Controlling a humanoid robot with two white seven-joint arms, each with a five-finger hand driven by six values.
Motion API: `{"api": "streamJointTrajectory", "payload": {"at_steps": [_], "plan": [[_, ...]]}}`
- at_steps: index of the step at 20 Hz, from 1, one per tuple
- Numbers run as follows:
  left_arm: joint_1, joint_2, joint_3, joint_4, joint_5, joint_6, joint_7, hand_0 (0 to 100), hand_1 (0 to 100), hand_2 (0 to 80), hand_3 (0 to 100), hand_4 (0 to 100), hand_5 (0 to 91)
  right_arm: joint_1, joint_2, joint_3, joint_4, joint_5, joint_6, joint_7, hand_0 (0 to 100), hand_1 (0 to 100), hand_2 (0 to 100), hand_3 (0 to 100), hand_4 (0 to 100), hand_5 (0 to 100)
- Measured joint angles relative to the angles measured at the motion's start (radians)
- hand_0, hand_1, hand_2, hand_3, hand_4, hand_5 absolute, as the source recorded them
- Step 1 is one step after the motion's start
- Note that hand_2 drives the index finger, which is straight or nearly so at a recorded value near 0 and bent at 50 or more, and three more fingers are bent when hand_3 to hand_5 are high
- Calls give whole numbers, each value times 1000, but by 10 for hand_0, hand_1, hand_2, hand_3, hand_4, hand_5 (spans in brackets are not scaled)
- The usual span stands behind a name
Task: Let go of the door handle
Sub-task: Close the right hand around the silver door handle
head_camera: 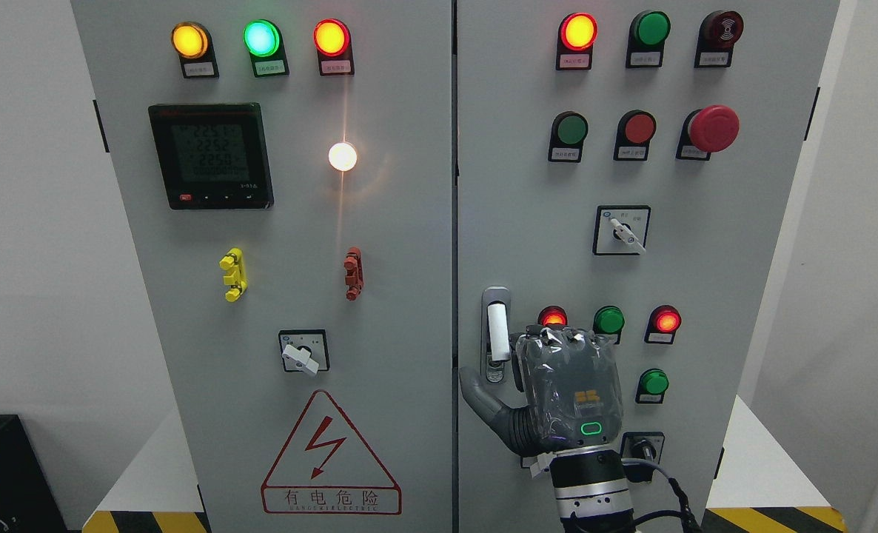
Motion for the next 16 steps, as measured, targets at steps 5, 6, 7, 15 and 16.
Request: {"api": "streamJointTrajectory", "payload": {"at_steps": [5,6,7,15,16], "plan": [[0,0,0,0,0,0,0,120,556,0,0,0,0,-10,4,-1,12,-5,16,6,265,382,989,1000,972,1000],[0,0,0,0,0,0,0,120,556,0,0,0,0,-11,4,-1,13,-5,17,7,267,382,989,1000,971,1000],[0,0,0,0,0,0,0,120,556,0,0,0,0,-12,5,-1,15,-6,18,7,270,383,989,1000,971,1000],[0,0,0,0,0,0,0,120,556,0,0,0,0,-14,8,-3,23,-10,21,10,318,383,988,1000,971,1000],[0,0,0,0,0,0,0,120,556,0,0,0,0,-14,8,-3,23,-10,21,10,319,383,988,1000,971,1000]]}}
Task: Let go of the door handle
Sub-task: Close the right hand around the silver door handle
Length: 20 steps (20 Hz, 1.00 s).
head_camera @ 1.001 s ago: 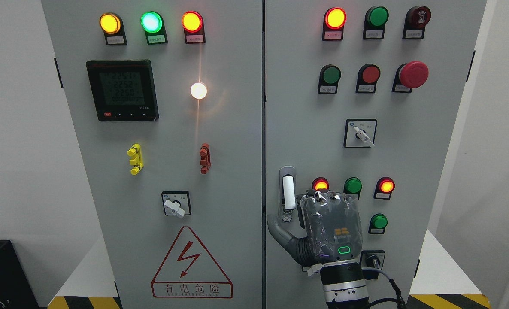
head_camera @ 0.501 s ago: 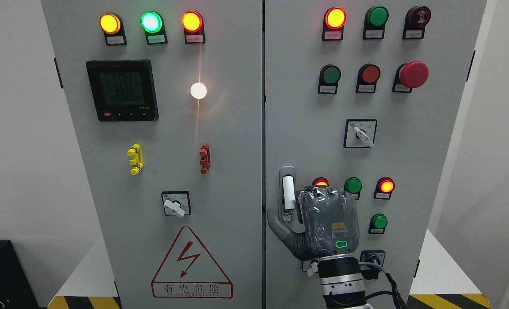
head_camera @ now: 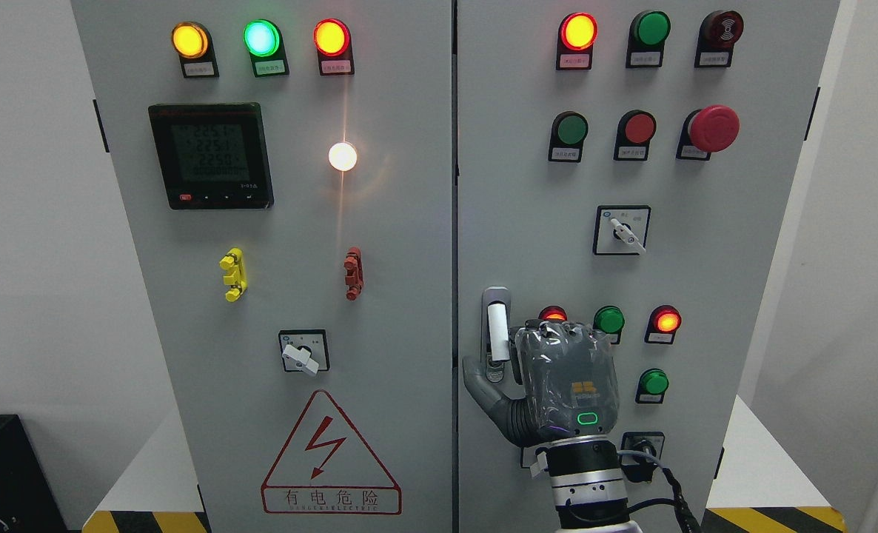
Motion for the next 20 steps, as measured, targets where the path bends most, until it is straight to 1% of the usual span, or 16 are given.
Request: {"api": "streamJointTrajectory", "payload": {"at_steps": [20], "plan": [[0,0,0,0,0,0,0,120,556,0,0,0,0,3,3,-15,2,-6,6,-11,326,402,983,1000,967,1000]]}}
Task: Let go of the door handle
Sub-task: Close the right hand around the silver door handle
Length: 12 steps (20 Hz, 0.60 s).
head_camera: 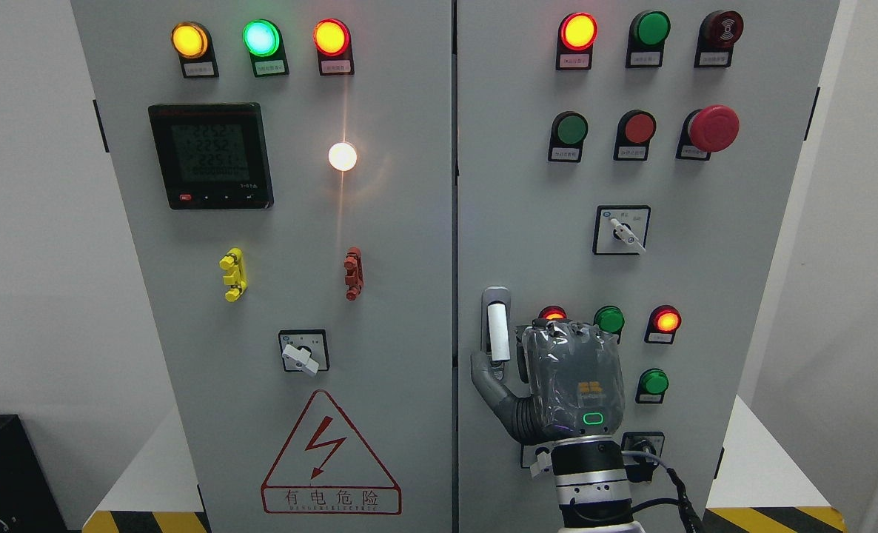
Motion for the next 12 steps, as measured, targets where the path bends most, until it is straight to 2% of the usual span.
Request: {"api": "streamJointTrajectory", "payload": {"at_steps": [12], "plan": [[0,0,0,0,0,0,0,120,556,0,0,0,0,1,3,-8,2,-7,-1,7,357,410,982,1000,963,1000]]}}
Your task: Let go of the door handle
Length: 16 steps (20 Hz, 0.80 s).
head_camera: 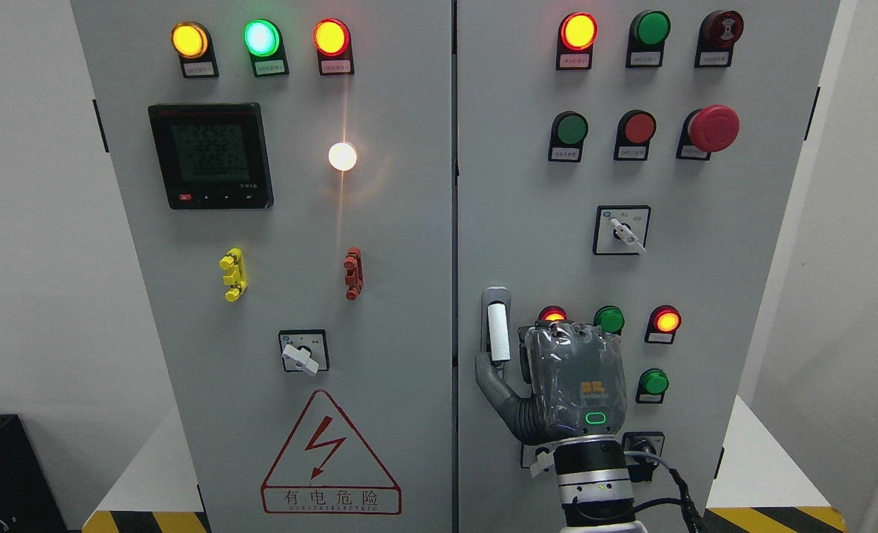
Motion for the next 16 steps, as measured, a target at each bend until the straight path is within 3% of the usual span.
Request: {"api": "streamJointTrajectory", "payload": {"at_steps": [16], "plan": [[0,0,0,0,0,0,0,120,556,0,0,0,0,1,4,-8,-1,-11,-1,-4,406,412,981,1000,961,1000]]}}
